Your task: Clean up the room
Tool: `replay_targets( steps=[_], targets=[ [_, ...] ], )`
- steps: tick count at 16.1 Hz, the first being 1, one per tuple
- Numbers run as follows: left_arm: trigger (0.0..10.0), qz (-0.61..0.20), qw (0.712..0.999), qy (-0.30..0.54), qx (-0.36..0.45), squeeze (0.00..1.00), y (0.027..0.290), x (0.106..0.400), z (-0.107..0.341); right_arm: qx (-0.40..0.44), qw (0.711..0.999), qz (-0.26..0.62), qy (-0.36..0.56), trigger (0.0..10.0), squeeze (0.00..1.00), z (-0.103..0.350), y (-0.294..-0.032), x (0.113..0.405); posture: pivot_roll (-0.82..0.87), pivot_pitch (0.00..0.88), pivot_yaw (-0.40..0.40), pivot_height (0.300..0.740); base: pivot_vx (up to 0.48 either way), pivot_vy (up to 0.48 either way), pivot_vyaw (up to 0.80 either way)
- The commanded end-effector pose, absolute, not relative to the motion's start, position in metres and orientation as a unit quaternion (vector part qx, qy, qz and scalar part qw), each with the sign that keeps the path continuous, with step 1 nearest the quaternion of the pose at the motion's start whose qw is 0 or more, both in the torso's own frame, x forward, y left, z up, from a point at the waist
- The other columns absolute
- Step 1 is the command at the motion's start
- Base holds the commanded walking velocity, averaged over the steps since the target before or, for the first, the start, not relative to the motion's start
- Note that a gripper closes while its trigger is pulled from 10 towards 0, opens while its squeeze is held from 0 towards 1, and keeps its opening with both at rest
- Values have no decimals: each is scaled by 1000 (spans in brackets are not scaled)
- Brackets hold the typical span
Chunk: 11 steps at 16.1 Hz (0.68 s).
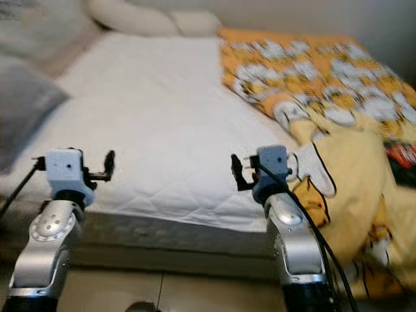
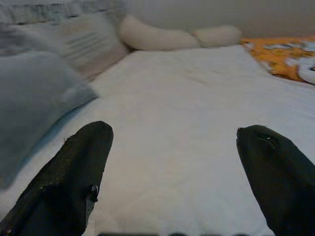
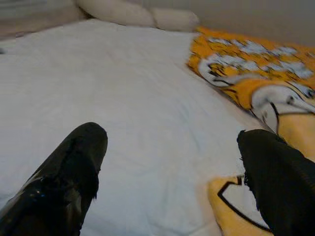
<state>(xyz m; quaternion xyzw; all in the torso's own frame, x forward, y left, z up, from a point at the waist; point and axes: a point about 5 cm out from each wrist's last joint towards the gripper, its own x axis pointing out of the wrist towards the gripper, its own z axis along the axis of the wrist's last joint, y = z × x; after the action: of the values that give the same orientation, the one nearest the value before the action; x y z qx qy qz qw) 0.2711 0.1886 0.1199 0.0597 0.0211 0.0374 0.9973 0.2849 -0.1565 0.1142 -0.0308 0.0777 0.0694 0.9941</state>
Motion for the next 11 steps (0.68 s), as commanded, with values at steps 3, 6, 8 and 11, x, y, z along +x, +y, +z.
replay_targets(
  steps=[3, 6, 8, 11],
  targets=[
    [10000, 33, 997, 29, 58, 929, 183, 272, 117, -22, 995, 54, 81, 10000, 0, 114, -164, 286, 93, 0, -17, 740, 0, -447, 223],
    [10000, 35, 997, 29, 57, 929, 182, 273, 117, -14, 995, 46, 84, 10000, 0, 112, -167, 285, 91, 0, -16, 740, 0, -450, 0],
    [10000, 35, 997, 29, 57, 929, 182, 273, 117, -15, 995, 45, 83, 10000, 0, 112, -168, 286, 91, 0, -16, 740, 0, -450, 0],
    [10000, 36, 997, 29, 56, 929, 180, 273, 117, -41, 995, 48, 81, 10000, 0, 113, -168, 287, 90, 0, -18, 740, 0, -451, 267]
  ],
)
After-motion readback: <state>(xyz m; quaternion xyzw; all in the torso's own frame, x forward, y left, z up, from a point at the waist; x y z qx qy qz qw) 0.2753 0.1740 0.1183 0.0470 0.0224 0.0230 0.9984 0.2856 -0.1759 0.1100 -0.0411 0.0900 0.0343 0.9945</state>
